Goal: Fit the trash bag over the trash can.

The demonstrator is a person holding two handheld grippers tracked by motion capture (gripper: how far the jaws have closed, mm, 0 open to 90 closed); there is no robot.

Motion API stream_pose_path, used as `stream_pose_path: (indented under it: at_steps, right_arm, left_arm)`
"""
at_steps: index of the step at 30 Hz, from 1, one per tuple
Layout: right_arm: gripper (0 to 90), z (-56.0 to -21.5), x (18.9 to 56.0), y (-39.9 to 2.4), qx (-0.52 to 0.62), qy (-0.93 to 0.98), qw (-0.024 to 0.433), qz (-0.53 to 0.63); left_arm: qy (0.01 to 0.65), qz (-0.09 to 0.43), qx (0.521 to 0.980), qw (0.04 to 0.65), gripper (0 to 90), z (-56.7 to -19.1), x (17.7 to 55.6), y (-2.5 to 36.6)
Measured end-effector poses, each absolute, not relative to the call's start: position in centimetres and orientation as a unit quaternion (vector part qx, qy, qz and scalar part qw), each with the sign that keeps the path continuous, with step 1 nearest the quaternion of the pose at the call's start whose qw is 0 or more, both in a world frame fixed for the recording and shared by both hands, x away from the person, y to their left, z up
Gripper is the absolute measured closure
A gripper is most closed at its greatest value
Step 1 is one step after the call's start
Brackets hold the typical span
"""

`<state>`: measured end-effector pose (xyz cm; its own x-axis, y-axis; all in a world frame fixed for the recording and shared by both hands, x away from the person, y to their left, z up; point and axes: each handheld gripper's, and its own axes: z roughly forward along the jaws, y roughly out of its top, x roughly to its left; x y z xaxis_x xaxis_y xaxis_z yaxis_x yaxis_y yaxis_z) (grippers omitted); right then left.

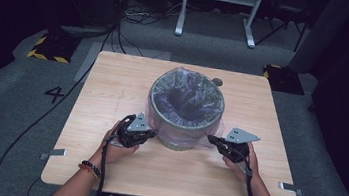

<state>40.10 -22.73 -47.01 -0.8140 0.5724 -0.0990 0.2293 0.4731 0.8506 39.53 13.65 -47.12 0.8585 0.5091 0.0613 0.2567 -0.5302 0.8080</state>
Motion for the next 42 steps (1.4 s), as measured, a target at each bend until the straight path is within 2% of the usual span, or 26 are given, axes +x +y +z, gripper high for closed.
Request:
stream_pose_path:
  at_steps: [11, 13, 14, 16, 20, 24, 28, 31, 42]
  right_arm:
    - [90.0, -48.4, 41.2, -23.0, 0.271, 0.839, 0.177, 0.437]
    - [87.8, -48.5, 41.3, -23.1, 0.278, 0.838, 0.176, 0.436]
    - [85.1, -48.5, 41.3, -23.1, 0.280, 0.837, 0.177, 0.436]
    - [79.1, -48.4, 41.3, -23.4, 0.286, 0.832, 0.178, 0.441]
    - [61.1, -47.7, 41.0, -24.3, 0.289, 0.822, 0.172, 0.460]
    - [41.2, -47.7, 41.0, -26.1, 0.293, 0.819, 0.126, 0.476]
    - [32.5, -47.8, 40.8, -26.9, 0.300, 0.829, 0.122, 0.455]
    - [27.0, -47.7, 40.4, -27.2, 0.301, 0.830, 0.130, 0.451]
    - [21.3, -46.6, 39.4, -28.2, 0.309, 0.815, 0.165, 0.462]
  left_arm:
    - [0.238, 0.135, 0.865, 0.421, 89.9, -48.2, 40.1, 13.5]
    - [0.241, 0.140, 0.861, 0.425, 89.5, -48.2, 40.0, 13.6]
    - [0.247, 0.142, 0.858, 0.427, 85.0, -48.2, 39.9, 13.7]
    - [0.267, 0.145, 0.851, 0.427, 63.7, -48.2, 39.8, 14.0]
    - [0.278, 0.133, 0.858, 0.412, 31.3, -48.0, 39.0, 14.7]
    - [0.295, 0.149, 0.858, 0.392, 18.3, -48.3, 38.7, 15.2]
    - [0.309, 0.155, 0.846, 0.405, 16.3, -47.8, 38.4, 16.4]
    - [0.310, 0.165, 0.850, 0.393, 15.9, -47.8, 37.9, 17.0]
    - [0.325, 0.167, 0.859, 0.358, 16.0, -48.8, 36.4, 18.2]
